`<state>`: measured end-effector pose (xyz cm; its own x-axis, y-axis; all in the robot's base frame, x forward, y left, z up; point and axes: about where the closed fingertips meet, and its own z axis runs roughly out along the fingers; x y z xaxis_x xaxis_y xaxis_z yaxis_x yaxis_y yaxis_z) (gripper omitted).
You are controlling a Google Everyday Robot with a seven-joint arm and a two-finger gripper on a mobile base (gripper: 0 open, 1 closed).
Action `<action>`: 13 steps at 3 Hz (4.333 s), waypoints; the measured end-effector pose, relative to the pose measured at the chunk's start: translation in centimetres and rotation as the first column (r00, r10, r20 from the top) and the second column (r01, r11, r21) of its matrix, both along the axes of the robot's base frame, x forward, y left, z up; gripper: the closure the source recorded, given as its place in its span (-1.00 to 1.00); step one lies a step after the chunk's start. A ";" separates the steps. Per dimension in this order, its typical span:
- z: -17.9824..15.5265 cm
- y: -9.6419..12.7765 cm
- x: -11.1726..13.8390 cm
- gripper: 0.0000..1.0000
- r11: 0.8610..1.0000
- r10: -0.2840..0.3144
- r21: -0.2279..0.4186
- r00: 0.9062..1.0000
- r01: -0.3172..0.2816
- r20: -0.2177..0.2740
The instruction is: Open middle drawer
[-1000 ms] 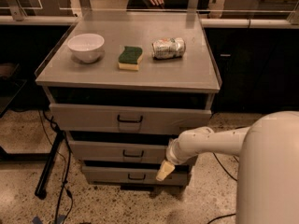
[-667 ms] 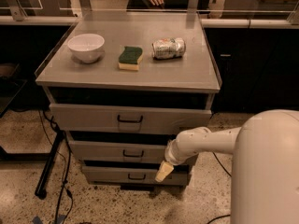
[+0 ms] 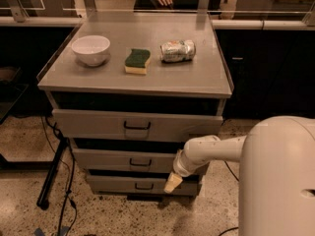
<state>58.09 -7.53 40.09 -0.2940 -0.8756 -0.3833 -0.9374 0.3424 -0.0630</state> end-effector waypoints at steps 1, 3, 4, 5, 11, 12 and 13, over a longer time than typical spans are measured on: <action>0.0 0.0 0.0 -0.11 1.000 0.000 0.000 1.000 0.000 0.000; 0.0 0.0 0.0 0.82 1.000 0.000 0.000 1.000 0.000 0.000; 0.0 0.0 0.0 1.00 1.000 0.000 0.000 1.000 0.000 0.000; 0.8 0.0 0.0 1.00 1.000 0.000 0.000 1.000 0.000 0.000; 3.2 -1.9 -3.9 1.00 0.998 -0.044 -0.041 0.999 0.043 -0.025; 3.4 -2.3 -4.7 1.00 0.998 -0.049 -0.048 0.998 0.048 -0.033; 3.5 -2.9 -5.2 1.00 0.996 -0.070 -0.056 0.997 0.068 -0.043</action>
Offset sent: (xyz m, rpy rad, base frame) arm 0.0000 0.0000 0.0000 0.0000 0.0000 0.0000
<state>52.85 -10.39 43.62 -0.3702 -0.8720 -0.3204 -0.9140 0.4035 -0.0421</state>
